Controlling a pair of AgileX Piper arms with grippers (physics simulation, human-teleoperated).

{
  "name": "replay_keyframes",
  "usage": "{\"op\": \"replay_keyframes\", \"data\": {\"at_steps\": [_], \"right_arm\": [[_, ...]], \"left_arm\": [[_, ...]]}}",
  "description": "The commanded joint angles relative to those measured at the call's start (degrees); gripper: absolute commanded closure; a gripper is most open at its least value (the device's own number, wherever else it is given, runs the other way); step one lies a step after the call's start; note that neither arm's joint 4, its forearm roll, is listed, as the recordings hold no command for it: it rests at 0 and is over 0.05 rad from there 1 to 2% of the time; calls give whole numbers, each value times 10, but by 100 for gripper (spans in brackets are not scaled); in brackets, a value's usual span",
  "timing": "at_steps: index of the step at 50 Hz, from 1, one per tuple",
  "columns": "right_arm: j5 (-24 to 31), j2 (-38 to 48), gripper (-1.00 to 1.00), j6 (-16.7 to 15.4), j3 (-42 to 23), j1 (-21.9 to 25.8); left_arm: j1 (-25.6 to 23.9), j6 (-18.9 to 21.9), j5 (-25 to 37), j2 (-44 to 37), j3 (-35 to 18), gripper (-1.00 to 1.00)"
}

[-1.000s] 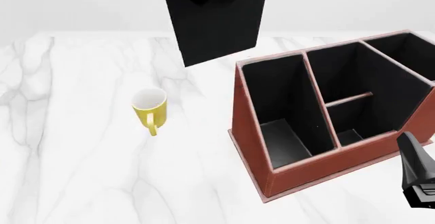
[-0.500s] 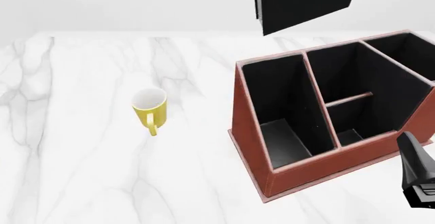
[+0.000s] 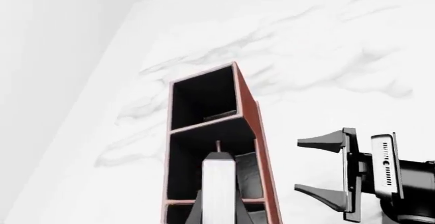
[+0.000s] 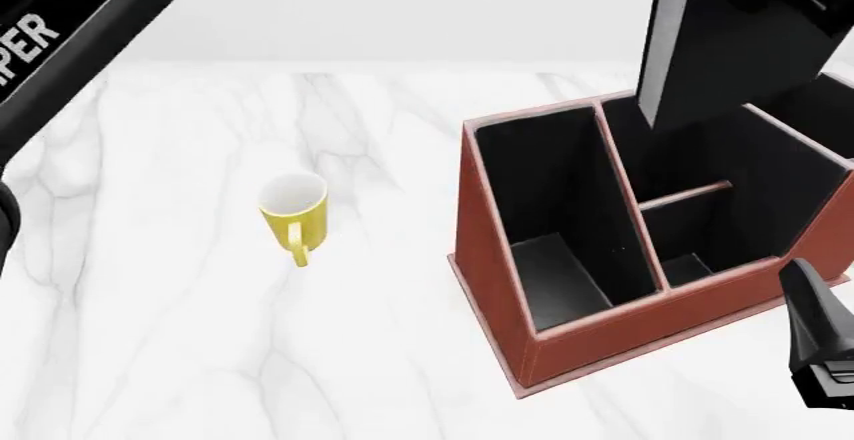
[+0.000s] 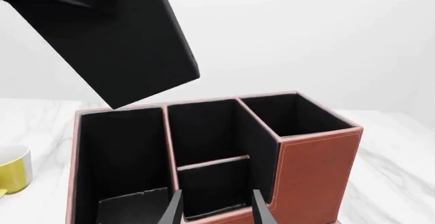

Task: Pick up the book and place it in the back compartment of the caddy.

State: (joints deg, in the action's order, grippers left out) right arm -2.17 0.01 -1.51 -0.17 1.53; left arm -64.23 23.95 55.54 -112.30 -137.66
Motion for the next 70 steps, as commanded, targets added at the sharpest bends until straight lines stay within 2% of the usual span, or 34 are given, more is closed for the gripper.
{"op": "replay_keyframes", "data": {"at_steps": [1,9,17,21,34,45,51,57,70], "right_arm": [[0,0,-100,0,0,-1],[1,0,-100,0,0,-1],[0,0,-100,-1,0,-1],[0,0,-100,-1,1,-2],[-1,0,-100,-2,1,-1],[-2,0,-100,-4,1,0],[-1,0,-100,-5,1,0],[-1,0,-100,0,1,-1],[-2,0,-100,-1,1,-1]], "left_arm": [[-5,-13,-99,2,93,100],[-5,-17,-113,-15,90,100],[-1,-24,-106,-49,44,100],[0,-30,-111,-56,40,100],[-5,-48,-155,-74,78,100],[-2,-55,-170,-96,79,100],[-1,-57,-186,-99,99,100],[-13,-75,-209,-82,142,100],[-9,-78,-230,-92,153,100]]}}
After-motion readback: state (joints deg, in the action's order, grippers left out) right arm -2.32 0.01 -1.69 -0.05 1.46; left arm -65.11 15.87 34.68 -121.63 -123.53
